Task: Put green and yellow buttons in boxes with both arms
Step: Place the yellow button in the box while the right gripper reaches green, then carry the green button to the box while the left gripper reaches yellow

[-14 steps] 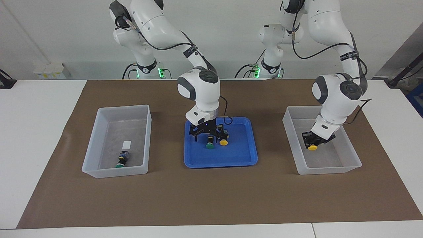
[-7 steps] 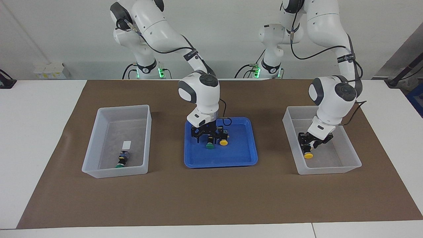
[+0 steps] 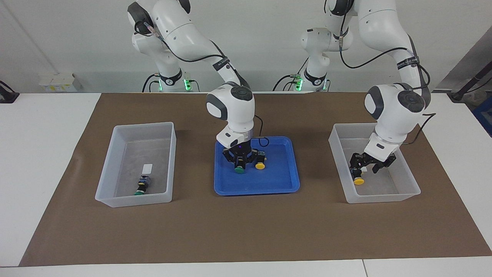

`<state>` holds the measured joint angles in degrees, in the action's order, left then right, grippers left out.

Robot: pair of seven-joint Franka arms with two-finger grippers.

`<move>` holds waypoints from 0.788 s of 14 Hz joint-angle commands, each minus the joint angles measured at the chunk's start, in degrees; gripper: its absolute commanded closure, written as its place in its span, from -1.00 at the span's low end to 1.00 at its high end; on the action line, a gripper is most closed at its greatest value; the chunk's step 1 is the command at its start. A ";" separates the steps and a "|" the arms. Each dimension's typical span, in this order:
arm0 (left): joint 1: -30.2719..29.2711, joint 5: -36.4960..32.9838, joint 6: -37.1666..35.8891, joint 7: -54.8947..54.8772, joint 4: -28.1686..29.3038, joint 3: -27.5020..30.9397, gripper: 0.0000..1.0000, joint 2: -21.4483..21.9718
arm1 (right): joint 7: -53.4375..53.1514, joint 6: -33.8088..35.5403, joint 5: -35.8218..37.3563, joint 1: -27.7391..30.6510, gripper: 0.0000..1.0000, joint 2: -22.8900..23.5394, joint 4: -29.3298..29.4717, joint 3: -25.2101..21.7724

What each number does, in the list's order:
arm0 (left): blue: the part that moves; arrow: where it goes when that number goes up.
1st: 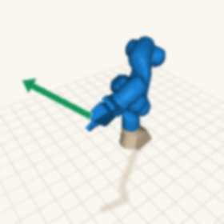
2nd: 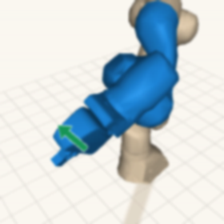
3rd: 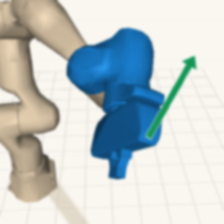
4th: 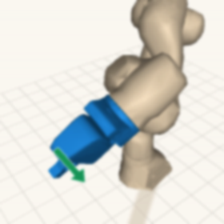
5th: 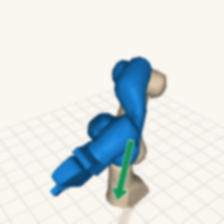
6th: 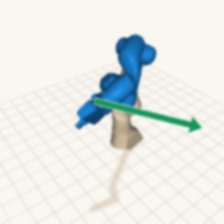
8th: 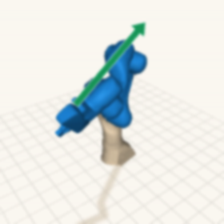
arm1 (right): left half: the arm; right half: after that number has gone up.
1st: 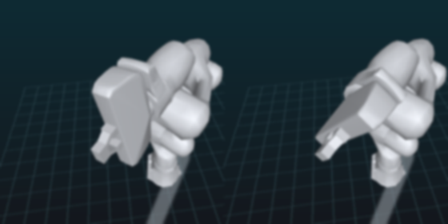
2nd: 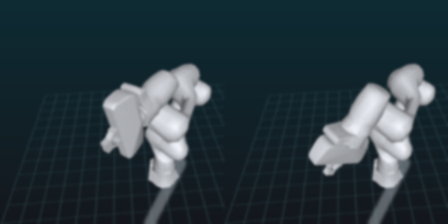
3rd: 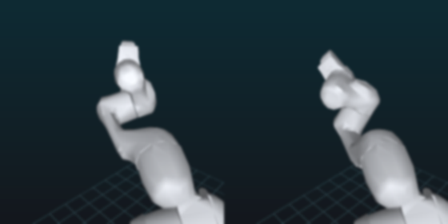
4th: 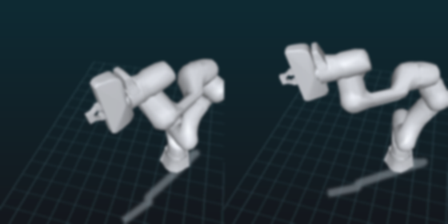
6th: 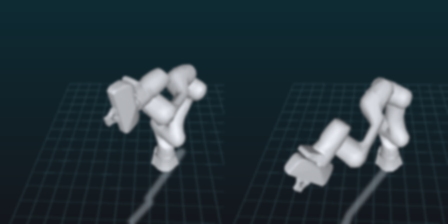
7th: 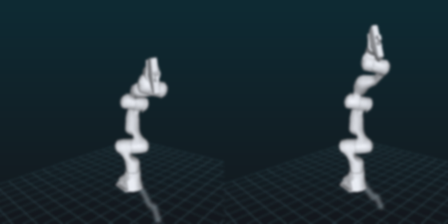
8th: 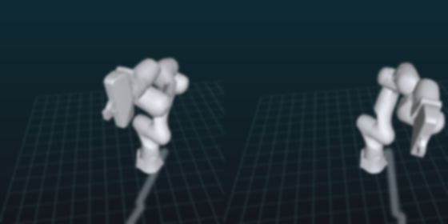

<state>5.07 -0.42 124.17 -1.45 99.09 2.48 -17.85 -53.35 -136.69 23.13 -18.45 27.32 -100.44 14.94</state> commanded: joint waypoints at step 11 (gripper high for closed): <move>19.26 3.84 3.08 16.73 -0.93 0.24 -0.48 -1.75 | 37.85 8.63 -7.05 21.07 1.00 -14.66 -4.40 0.79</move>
<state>21.58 2.45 123.88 12.74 95.54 1.75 -19.83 -21.58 -128.01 17.73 -0.70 15.04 -101.62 14.93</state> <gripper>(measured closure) 0.264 0.674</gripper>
